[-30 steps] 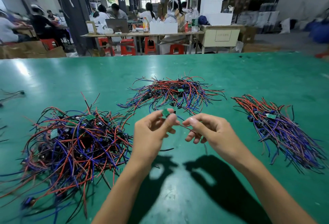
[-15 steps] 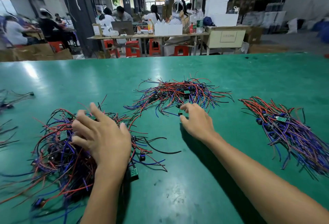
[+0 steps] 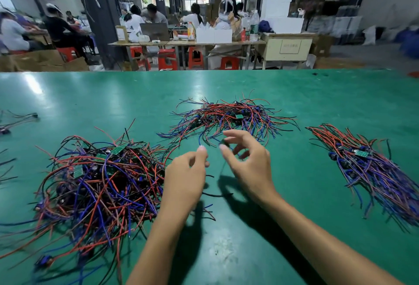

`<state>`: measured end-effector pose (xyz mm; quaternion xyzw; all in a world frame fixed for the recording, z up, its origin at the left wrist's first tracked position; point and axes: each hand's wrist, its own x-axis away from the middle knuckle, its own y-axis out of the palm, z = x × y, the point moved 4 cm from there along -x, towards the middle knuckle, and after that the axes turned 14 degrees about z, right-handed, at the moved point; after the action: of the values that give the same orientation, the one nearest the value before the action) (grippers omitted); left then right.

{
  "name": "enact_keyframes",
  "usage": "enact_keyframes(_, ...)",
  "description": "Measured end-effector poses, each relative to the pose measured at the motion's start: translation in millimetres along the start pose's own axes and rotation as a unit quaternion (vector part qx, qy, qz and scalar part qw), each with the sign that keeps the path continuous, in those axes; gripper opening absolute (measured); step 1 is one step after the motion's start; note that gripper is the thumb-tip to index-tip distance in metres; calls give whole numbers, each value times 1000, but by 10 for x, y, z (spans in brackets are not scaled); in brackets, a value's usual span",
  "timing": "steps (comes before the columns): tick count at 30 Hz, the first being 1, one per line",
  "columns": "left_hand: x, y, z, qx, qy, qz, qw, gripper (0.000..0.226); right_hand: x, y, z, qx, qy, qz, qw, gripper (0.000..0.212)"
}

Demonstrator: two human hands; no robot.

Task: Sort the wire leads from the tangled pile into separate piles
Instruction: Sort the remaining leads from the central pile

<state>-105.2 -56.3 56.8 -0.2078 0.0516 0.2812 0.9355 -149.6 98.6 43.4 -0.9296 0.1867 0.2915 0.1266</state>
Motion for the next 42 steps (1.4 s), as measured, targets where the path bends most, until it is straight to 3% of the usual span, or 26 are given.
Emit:
enact_keyframes(3,8,36,-49,133,-75,-52,987,28,242,-18,-247,-19,-93,-98,991,42)
enact_keyframes(5,-15,-38,-47,181,-66,-45,980,24,306,-13,-291,-15,-134,-149,980,46)
enact_keyframes(7,-58,-138,-55,193,-66,-15,979,23,288,-14,-261,10,-154,-151,976,43)
enact_keyframes(10,-169,-445,-3,83,16,140,987,21,54,-20,-5,88,-99,-84,988,19)
enact_keyframes(12,-186,-726,53,-28,103,282,954,22,-211,-17,283,181,-36,-65,981,17)
enact_keyframes(14,-145,-951,58,-92,124,394,906,24,-438,-32,555,282,11,-74,957,25)
enact_keyframes(17,-132,-1096,1,-128,99,464,871,32,-615,-16,763,404,10,-100,909,35)
enact_keyframes(23,-134,-912,-8,-239,96,407,876,15,-643,-53,657,473,-75,-48,877,21)
enact_keyframes(26,-99,-760,92,-214,178,372,886,16,-496,-216,485,346,-58,8,936,17)
enact_keyframes(28,-75,-589,140,-166,186,292,923,16,-378,-307,320,204,-18,14,979,11)
enact_keyframes(30,-35,-320,123,-28,77,138,987,13,-224,-391,118,88,16,17,996,9)
enact_keyframes(31,19,-179,124,51,3,60,997,20,-133,-437,32,58,24,17,998,8)
enact_keyframes(33,132,32,139,151,-102,-54,982,32,59,-534,-110,54,-9,12,998,4)
enact_keyframes(35,192,122,147,194,-129,-118,965,36,210,-620,-248,131,-133,16,982,3)
enact_keyframes(38,202,110,113,242,-139,-146,949,27,358,-619,-418,241,-354,25,903,9)
enact_keyframes(40,186,79,103,287,-146,-144,936,24,402,-597,-445,245,-380,18,892,12)
enact_keyframes(42,165,41,110,322,-146,-137,925,26,427,-600,-424,227,-342,4,912,22)
